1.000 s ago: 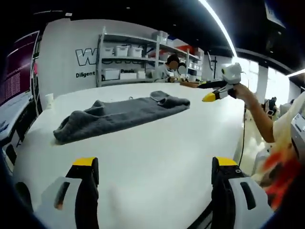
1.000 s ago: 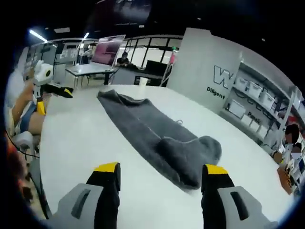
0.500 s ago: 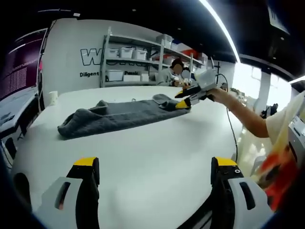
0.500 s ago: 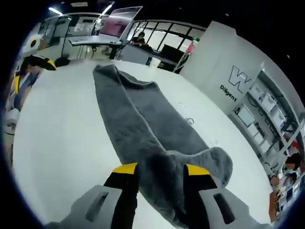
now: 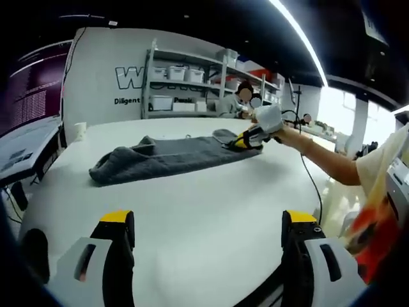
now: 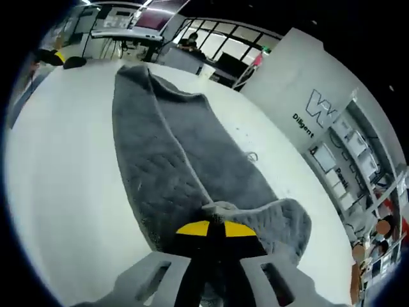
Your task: Open the folded towel by lifting each exposed corner and separating the folded layers until the towel lies flat within the target outline without major curled edges
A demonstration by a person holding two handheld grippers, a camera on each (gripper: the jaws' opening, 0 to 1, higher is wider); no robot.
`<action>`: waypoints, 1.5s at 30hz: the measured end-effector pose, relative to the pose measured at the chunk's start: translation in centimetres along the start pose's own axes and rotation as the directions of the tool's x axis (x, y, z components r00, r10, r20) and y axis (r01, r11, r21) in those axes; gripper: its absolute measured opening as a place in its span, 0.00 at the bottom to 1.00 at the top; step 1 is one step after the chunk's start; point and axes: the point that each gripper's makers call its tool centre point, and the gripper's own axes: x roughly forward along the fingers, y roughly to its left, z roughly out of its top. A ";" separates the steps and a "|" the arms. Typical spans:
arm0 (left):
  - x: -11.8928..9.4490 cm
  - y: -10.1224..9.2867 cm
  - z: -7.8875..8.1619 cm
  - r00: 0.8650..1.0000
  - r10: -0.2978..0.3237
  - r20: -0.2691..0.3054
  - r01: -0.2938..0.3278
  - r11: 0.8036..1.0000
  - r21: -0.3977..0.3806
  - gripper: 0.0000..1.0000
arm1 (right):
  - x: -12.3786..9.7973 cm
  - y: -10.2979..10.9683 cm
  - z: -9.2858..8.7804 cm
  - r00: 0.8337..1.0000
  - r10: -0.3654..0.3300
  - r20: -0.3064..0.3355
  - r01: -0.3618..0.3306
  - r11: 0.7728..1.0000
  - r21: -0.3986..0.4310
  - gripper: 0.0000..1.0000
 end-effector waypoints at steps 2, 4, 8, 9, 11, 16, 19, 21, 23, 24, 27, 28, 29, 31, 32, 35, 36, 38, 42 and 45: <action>0.1 0.0 -0.1 1.000 -0.002 -0.004 0.002 1.000 -0.001 0.93 | -0.2 -0.4 0.0 1.000 -0.007 0.011 0.007 1.000 0.017 0.00; 0.1 -0.1 -0.2 1.000 -0.002 -0.005 0.002 1.000 -0.001 0.93 | -0.3 -0.7 0.0 1.000 -0.014 0.018 0.013 1.000 0.027 0.00; 0.3 -0.3 -0.5 1.000 -0.009 -0.014 0.009 1.000 -0.002 0.93 | -1.8 -3.0 -0.1 0.996 -0.078 0.041 0.075 0.995 0.071 0.00; 0.3 -0.4 -0.5 1.000 -0.010 -0.016 0.010 1.000 -0.003 0.93 | -2.1 -3.5 -0.2 0.995 -0.092 0.044 0.088 0.993 0.084 0.00; 0.3 -0.4 -0.5 1.000 -0.011 -0.018 0.011 1.000 -0.004 0.93 | -2.5 -4.3 -0.3 0.992 -0.118 0.050 0.112 0.988 0.105 0.00; 0.4 -0.6 -0.4 1.000 -0.010 -0.018 0.010 1.000 0.000 0.93 | -4.0 -6.8 -1.3 0.984 -0.168 0.066 0.157 0.976 0.153 0.00; 0.5 -0.8 -0.4 1.000 -0.011 -0.022 0.012 1.000 0.006 0.93 | -4.9 -7.9 -1.9 0.980 -0.191 0.062 0.179 0.970 0.162 0.00; 0.5 -0.9 -0.4 1.000 -0.013 -0.025 0.013 1.000 0.008 0.92 | -5.5 -8.6 -2.5 0.976 -0.208 0.058 0.195 0.965 0.173 0.00; 0.5 -0.9 -0.4 1.000 -0.012 -0.027 0.013 1.000 0.010 0.92 | -6.0 -9.3 -3.0 0.974 -0.223 0.052 0.210 0.960 0.185 0.00; 0.5 -0.9 -0.4 1.000 -0.012 -0.029 0.012 1.000 0.012 0.92 | -6.4 -9.7 -3.4 0.972 -0.232 0.049 0.218 0.957 0.193 0.00; 0.5 -1.1 -0.4 0.999 -0.010 -0.031 0.011 1.000 0.014 0.92 | -7.5 -10.9 -4.8 0.965 -0.259 0.038 0.244 0.944 0.224 0.00; 0.5 -1.1 -0.4 0.999 -0.010 -0.032 0.011 1.000 0.015 0.92 | -7.8 -11.2 -5.3 0.963 -0.267 0.033 0.252 0.940 0.231 0.00; 0.5 -1.1 -0.4 0.999 -0.009 -0.035 0.010 1.000 0.016 0.92 | -8.2 -11.6 -5.8 0.960 -0.278 0.028 0.263 0.934 0.243 0.00; 0.4 -1.1 -0.5 0.999 -0.008 -0.039 0.009 1.000 0.018 0.92 | -8.9 -12.5 -6.8 0.954 -0.298 0.017 0.283 0.921 0.266 0.00; 0.4 -1.1 -0.5 0.999 -0.007 -0.042 0.007 1.000 0.018 0.92 | -9.2 -12.8 -7.4 0.952 -0.307 0.012 0.292 0.915 0.279 0.00; 0.4 -1.1 -0.5 0.999 -0.003 -0.046 0.004 1.000 0.021 0.92 | -10.3 -13.8 -9.1 0.943 -0.334 -0.003 0.317 0.892 0.323 0.00; 0.4 -1.1 -0.5 0.999 -0.002 -0.046 0.003 1.000 0.021 0.92 | -10.6 -14.0 -9.6 0.940 -0.340 -0.008 0.323 0.885 0.336 0.00; 0.5 -1.2 -0.5 0.999 -0.002 -0.046 0.003 1.000 0.022 0.92 | -11.1 -14.2 -10.5 0.937 -0.348 -0.016 0.331 0.875 0.354 0.00; 0.7 -1.3 -0.4 0.999 -0.006 -0.049 0.007 1.000 0.025 0.92 | -11.9 -14.4 -12.8 0.933 -0.359 -0.038 0.342 0.846 0.409 0.00; 0.7 -1.5 -0.5 0.999 -0.009 -0.053 0.011 1.000 0.028 0.92 | -12.2 -14.3 -14.5 0.931 -0.360 -0.059 0.348 0.828 0.439 0.00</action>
